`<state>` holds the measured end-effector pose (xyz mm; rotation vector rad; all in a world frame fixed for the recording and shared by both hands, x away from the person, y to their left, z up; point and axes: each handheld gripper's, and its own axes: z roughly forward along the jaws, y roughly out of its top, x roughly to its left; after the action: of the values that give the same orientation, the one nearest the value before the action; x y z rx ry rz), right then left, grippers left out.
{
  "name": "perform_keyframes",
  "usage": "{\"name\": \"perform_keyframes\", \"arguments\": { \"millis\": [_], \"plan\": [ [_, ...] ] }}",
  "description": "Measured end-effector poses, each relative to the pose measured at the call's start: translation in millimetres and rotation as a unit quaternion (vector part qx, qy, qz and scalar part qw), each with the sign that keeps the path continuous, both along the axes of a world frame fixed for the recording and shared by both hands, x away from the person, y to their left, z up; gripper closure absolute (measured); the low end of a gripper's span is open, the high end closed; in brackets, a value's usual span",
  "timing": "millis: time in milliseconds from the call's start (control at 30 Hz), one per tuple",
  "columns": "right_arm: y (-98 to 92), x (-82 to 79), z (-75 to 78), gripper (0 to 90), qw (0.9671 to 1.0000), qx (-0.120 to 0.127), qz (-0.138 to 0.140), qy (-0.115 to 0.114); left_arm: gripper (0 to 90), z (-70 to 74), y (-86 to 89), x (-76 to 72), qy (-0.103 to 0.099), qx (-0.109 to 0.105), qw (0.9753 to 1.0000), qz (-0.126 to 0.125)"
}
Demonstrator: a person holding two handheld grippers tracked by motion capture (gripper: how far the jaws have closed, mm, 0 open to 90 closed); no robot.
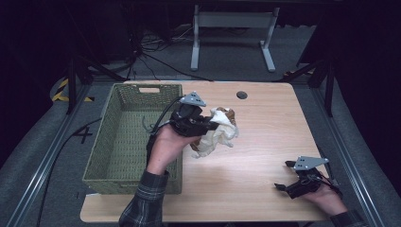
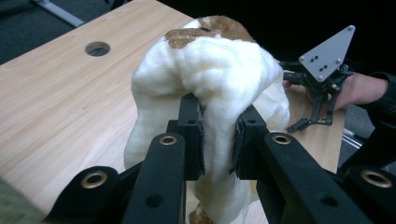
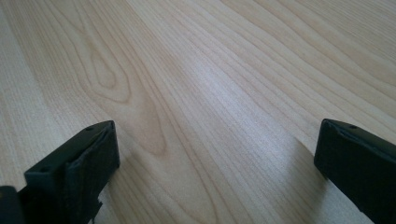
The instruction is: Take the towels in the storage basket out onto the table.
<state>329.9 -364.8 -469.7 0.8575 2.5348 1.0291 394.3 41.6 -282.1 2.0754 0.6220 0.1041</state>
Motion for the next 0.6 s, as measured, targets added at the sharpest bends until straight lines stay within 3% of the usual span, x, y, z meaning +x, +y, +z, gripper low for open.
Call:
{"name": "perform_keyframes", "arguments": {
  "millis": [167, 500, 600],
  "plan": [
    [0.0, -0.1, 0.0, 0.3, 1.0, 0.0, 0.0, 0.001, 77.1, -10.9, -19.0, -1.2, 0.011, -0.002, 0.9995, -0.029],
    [-0.1, -0.4, 0.0, 0.3, 1.0, 0.0, 0.0, 0.001, 77.1, -39.2, -49.2, -1.9, 0.019, 0.016, 0.9991, -0.033],
    [-0.1, -0.4, 0.0, 0.2, 1.0, 0.001, 0.0, 0.0, 77.1, -50.0, -60.1, -2.3, 0.026, 0.026, 0.9983, -0.045]
  ]
}}
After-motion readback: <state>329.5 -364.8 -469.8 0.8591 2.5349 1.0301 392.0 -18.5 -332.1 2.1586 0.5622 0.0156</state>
